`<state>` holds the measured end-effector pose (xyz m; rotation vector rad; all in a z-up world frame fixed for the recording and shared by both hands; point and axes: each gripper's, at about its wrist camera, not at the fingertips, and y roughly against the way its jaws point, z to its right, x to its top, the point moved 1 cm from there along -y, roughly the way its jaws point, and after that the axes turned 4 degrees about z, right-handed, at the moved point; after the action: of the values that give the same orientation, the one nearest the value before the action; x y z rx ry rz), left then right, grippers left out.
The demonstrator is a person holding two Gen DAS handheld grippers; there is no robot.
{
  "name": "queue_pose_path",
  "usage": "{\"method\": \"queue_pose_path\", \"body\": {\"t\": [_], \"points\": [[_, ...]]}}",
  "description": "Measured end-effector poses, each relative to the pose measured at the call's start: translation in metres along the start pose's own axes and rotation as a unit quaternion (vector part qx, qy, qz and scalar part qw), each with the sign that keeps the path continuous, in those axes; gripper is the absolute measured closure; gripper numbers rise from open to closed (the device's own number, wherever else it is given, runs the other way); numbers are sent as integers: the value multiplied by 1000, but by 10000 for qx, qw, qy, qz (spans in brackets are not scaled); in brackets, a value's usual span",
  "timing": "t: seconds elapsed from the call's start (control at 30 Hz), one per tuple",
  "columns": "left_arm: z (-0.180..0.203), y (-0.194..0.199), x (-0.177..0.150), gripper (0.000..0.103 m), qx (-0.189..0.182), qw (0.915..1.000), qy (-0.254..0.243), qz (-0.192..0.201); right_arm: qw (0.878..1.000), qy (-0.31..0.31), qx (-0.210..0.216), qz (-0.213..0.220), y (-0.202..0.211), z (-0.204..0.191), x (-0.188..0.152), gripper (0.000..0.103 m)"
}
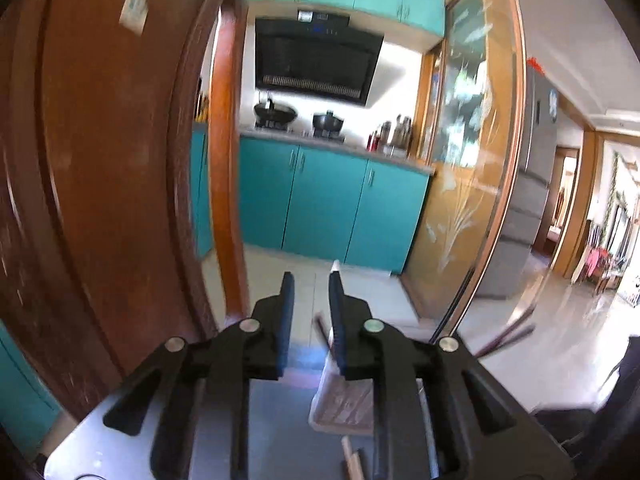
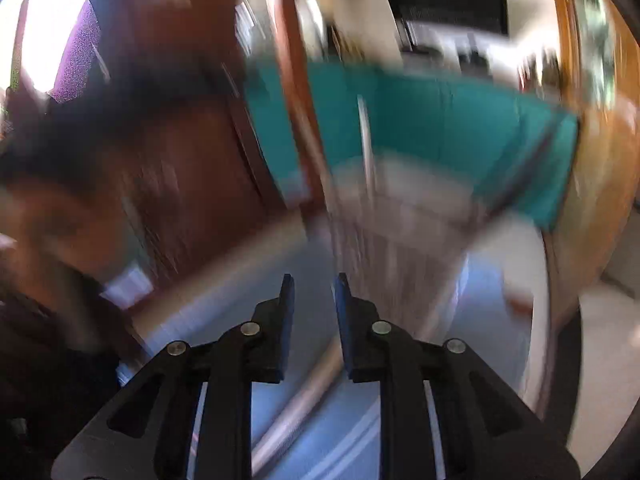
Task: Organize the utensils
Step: 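Open both tools to release the chopsticks inside the caddy, then grasp a dark brown chopstick with the left tool while the right tool grasps a black one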
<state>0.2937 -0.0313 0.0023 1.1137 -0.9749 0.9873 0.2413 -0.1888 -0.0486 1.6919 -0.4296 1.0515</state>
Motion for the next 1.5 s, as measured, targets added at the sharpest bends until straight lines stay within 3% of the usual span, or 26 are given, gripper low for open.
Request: {"method": "queue_pose_path", "body": {"t": [0.03, 0.1, 0.2, 0.33, 0.47, 0.57, 0.77, 0.97, 1.1, 1.3, 1.5], "points": [[-2, -5, -7, 85, 55, 9999, -44, -148, 9988, -150, -132, -437, -22, 3, -13, 82], [-6, -15, -23, 85, 182, 9985, -105, -507, 9946, -380, -272, -922, -52, 7, -31, 82], [-12, -33, -43, 85, 204, 9932, -51, -1144, 9878, -634, -367, -1377, -79, 11, -48, 82], [-16, -49, -60, 85, -10, 9844, 80, -1758, 9827, -757, -522, -1608, -92, 17, -56, 82], [-13, -53, -74, 79, 44, 9787, -238, -2041, 9756, -953, -482, -1918, -95, 31, -55, 80], [-15, -54, -85, 79, 65, 9748, -342, -2204, 9742, -707, -566, -2065, -93, 33, -54, 81], [-12, -62, -110, 78, -51, 9606, -535, -2726, 9707, -876, -785, -2095, -81, 51, -60, 87], [4, -69, -154, 78, -581, 9315, -592, -3541, 9710, -1182, -737, -1941, -72, 73, -59, 88], [18, -68, -172, 75, -786, 9189, -772, -3789, 9709, -1273, -717, -1900, -65, 82, -59, 88], [24, -68, -181, 73, -743, 9131, -925, -3900, 9711, -1243, -698, -1916, -68, 75, -59, 88], [10, -69, -180, 71, -869, 9097, -580, -4018, 9709, -1243, -730, -1913, -66, 64, -60, 88]]}}
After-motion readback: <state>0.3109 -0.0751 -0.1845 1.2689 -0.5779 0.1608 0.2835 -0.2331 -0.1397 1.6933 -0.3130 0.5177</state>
